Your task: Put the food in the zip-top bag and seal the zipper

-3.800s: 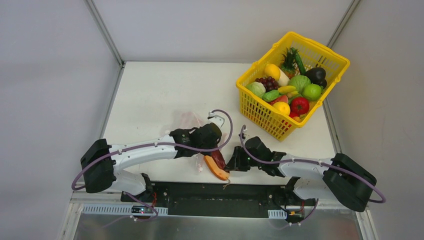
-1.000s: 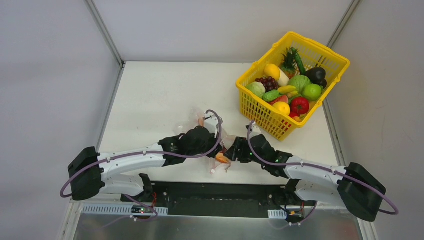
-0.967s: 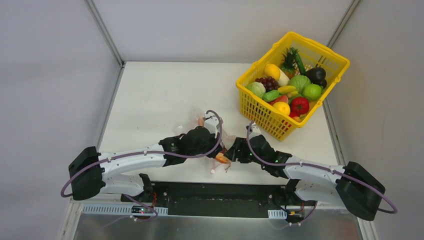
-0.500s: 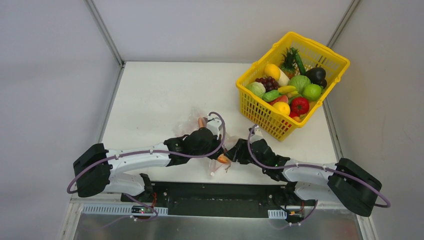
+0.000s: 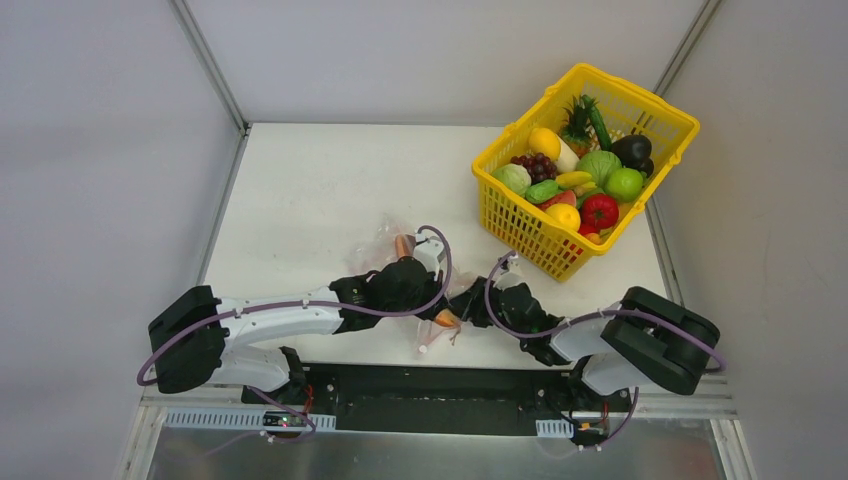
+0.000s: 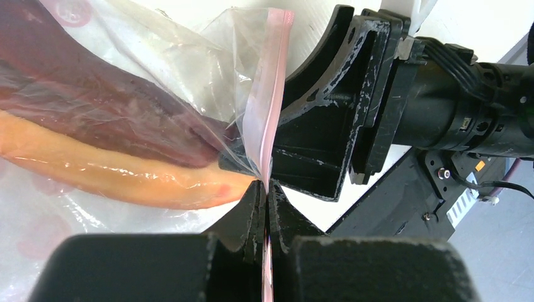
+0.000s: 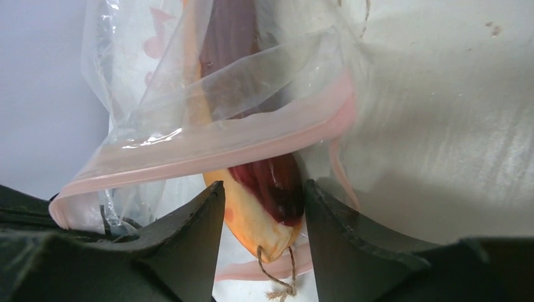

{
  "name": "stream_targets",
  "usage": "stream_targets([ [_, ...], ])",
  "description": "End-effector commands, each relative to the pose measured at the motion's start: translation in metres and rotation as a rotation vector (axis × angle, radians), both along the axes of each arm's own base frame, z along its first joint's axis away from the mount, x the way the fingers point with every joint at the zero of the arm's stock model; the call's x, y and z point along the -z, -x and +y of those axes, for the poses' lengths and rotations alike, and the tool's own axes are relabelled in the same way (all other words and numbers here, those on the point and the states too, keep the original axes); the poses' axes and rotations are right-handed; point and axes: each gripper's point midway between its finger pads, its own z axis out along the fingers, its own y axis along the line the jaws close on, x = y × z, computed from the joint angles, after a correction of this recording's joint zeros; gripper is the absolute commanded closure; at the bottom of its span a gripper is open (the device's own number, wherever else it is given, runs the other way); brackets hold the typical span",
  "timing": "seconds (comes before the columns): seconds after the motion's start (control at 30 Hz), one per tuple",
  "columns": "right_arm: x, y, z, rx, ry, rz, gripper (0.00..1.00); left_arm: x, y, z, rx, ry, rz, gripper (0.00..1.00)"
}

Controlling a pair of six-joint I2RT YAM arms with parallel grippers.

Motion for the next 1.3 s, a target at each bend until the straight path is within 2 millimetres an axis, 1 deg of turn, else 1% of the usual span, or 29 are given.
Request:
stream_targets([
  [0.0,0.010,0.018,0.006,-0.083,-0.008,0.029,0.49,-0.005,0.002,-0.007,0.007,0.038,-0.001,1.00],
  [0.13,0.021,0.023,0.002,-0.083,0.009,0.049,0.56,-0.005,0.001,-0.005,0.003,0.035,-0.006,1.00],
  [0.2,0.022,0.023,0.004,-0.089,0.002,0.051,0.64,-0.004,0.000,-0.005,0.003,0.031,-0.006,1.00],
  [0.27,0.014,0.023,0.009,-0.102,-0.029,0.033,0.73,-0.003,0.001,-0.005,0.003,0.026,-0.005,1.00],
  [0.33,0.006,0.027,0.016,-0.138,-0.066,0.027,0.86,-0.003,0.001,-0.005,0.005,0.025,-0.006,1.00],
  [0.43,-0.008,0.027,0.023,-0.163,-0.105,0.011,0.98,-0.004,0.000,-0.002,-0.004,0.020,-0.010,1.00],
  [0.47,-0.014,0.027,0.025,-0.165,-0.120,0.003,1.00,-0.004,0.000,-0.002,-0.005,0.020,-0.011,1.00],
  [0.6,-0.044,0.031,0.029,-0.217,-0.173,-0.058,1.00,-0.009,-0.002,0.002,-0.019,0.021,-0.028,1.00],
  [0.67,-0.065,0.037,0.031,-0.267,-0.205,-0.112,1.00,-0.016,-0.004,0.002,-0.020,0.033,-0.043,1.00],
  [0.73,-0.090,0.047,0.033,-0.336,-0.242,-0.181,1.00,-0.029,-0.004,0.000,-0.009,0.054,-0.062,1.00],
  [0.77,-0.101,0.051,0.033,-0.367,-0.251,-0.210,1.00,-0.039,-0.003,-0.001,0.002,0.075,-0.074,1.00],
  [0.87,-0.125,0.061,0.030,-0.436,-0.237,-0.271,1.00,-0.075,0.002,-0.007,0.065,0.134,-0.117,1.00],
  [0.93,-0.138,0.069,0.028,-0.480,-0.229,-0.304,1.00,-0.100,0.005,-0.007,0.104,0.165,-0.161,1.00],
  [1.03,-0.155,0.072,0.023,-0.491,-0.240,-0.364,1.00,-0.129,0.008,-0.003,0.148,0.191,-0.228,1.00],
  [1.07,-0.159,0.073,0.022,-0.493,-0.246,-0.379,1.00,-0.136,0.011,-0.004,0.169,0.204,-0.239,1.00],
  [1.13,-0.169,0.081,0.023,-0.534,-0.271,-0.389,1.00,-0.144,0.013,-0.002,0.181,0.219,-0.259,1.00],
  [1.2,-0.177,0.088,0.026,-0.578,-0.297,-0.385,1.00,-0.138,0.012,0.003,0.170,0.195,-0.260,1.00],
  [1.27,-0.178,0.091,0.029,-0.605,-0.305,-0.379,1.00,-0.133,0.015,0.003,0.187,0.196,-0.255,1.00],
])
